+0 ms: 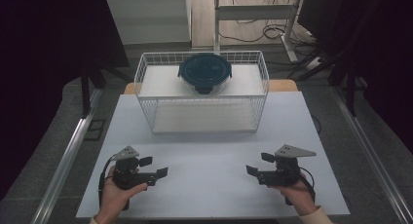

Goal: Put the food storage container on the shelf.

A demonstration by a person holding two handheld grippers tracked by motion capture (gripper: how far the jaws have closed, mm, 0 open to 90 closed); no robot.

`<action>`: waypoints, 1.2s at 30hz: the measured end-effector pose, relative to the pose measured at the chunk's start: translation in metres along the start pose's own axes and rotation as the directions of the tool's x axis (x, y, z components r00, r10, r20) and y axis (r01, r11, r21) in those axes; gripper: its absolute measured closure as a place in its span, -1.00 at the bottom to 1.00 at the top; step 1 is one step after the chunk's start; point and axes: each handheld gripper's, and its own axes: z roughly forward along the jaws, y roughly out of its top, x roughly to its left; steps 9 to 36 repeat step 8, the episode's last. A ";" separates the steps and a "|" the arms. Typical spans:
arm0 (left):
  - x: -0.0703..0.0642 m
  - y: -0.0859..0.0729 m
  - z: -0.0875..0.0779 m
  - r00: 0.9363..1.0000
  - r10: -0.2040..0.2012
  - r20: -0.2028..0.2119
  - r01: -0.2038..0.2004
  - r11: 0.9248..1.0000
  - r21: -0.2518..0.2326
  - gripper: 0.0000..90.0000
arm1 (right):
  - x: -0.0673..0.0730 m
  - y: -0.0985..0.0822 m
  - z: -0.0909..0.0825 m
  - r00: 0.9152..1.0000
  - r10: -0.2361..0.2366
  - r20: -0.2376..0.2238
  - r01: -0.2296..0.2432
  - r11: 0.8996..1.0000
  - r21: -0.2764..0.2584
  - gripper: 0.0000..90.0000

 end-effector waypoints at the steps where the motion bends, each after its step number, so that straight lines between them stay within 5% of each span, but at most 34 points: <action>1: 0.000 0.000 0.001 1.000 0.007 -0.002 -0.007 1.000 0.006 -0.58 | 0.000 0.000 0.000 1.000 0.000 0.000 0.000 1.000 0.000 -0.59; 36: 0.001 -0.002 0.007 1.000 0.027 -0.010 -0.027 0.999 0.031 -0.58 | -0.007 -0.006 -0.001 1.000 0.016 0.011 -0.016 1.000 -0.021 -0.62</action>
